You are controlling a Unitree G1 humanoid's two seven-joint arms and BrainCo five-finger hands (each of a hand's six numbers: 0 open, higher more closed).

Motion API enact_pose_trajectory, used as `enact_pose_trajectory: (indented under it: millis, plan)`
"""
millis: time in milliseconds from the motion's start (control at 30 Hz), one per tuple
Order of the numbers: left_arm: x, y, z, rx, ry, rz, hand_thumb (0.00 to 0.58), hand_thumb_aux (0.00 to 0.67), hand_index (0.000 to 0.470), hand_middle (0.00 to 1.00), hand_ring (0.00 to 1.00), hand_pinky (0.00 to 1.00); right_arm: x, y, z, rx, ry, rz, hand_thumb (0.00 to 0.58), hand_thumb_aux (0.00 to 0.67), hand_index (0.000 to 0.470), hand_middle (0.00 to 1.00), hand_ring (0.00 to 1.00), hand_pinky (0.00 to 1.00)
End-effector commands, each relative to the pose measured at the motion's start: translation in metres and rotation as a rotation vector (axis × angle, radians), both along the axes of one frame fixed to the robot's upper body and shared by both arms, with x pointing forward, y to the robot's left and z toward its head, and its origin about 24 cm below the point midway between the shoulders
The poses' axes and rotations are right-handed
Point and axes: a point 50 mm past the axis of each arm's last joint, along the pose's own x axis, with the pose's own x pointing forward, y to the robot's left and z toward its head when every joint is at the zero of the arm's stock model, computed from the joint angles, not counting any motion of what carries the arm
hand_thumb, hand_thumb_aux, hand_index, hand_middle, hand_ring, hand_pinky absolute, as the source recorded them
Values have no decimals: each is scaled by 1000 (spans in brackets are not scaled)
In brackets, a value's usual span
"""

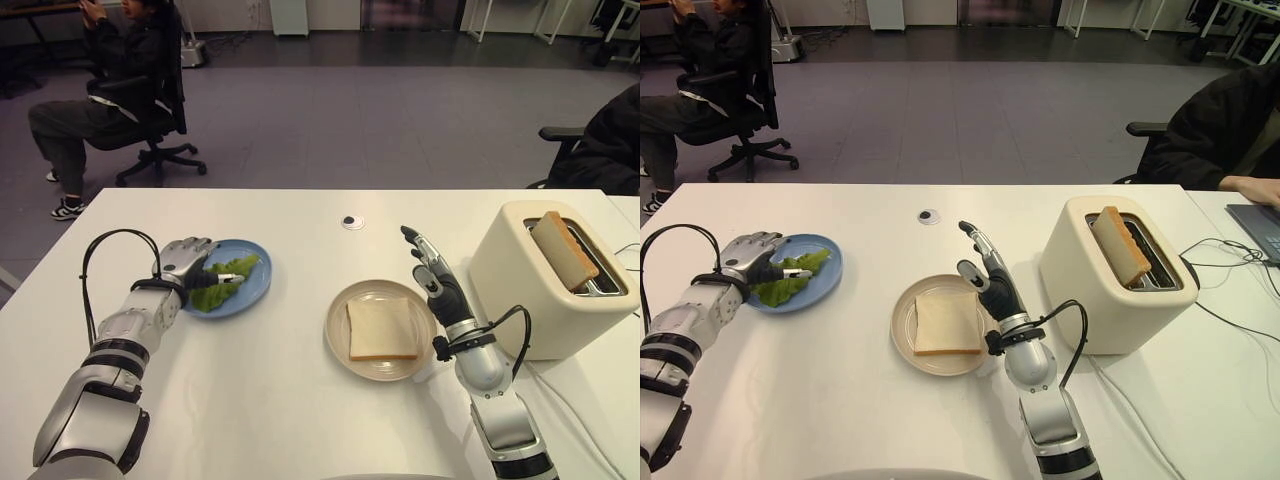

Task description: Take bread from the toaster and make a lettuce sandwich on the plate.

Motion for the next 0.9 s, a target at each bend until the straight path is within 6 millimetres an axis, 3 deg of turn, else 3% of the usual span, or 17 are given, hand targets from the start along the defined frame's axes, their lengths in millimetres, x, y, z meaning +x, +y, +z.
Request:
enact_pose_trajectory:
  millis: [33,267,300,333,367,400,467,600,767,833,900]
  plan:
    - [4,-17,-9,-77,8,-51,0,0,0,0,0,0,0,-1,-5,-16,15,-8,0,0,0,0,0,0]
    - [-8,-20,-39,-111,115,-40,0,0,0,8,8,8,0,-1,-6,-28,10,-11,0,0,0,0,0,0]
    - [-10,-19,-41,-117,125,-34,0,0,0,125,125,125,-1,-1,-6,-29,10,-11,0,0,0,0,0,0]
    - [-11,-18,-43,-121,132,-28,0,0,0,325,325,325,-1,-1,-6,-30,10,-12,0,0,0,0,0,0]
    - [-13,-17,-44,-124,139,-24,83,50,35,576,576,576,-1,-1,-6,-30,9,-13,0,0,0,0,0,0]
    - [-14,-16,-45,-125,143,-19,187,118,83,671,671,671,-1,-1,-6,-30,8,-14,0,0,0,0,0,0]
    - [-15,-14,-46,-127,143,-15,304,208,146,882,882,882,-1,-1,-6,-31,6,-13,0,0,0,0,0,0]
    - [-15,-17,-43,-132,108,-32,392,289,203,867,867,867,-1,0,-6,-30,7,-9,0,0,0,0,0,0]
    - [-16,-20,-43,-125,93,-48,374,271,190,847,847,847,-2,0,-5,-27,2,-9,0,0,0,0,0,0]
    - [-18,-20,-47,-125,105,-48,385,281,197,847,847,847,-2,-1,-4,-26,1,-10,0,0,0,0,0,0]
    - [-19,-20,-48,-125,107,-48,436,336,236,843,843,843,-2,-1,-4,-25,0,-11,0,0,0,0,0,0]
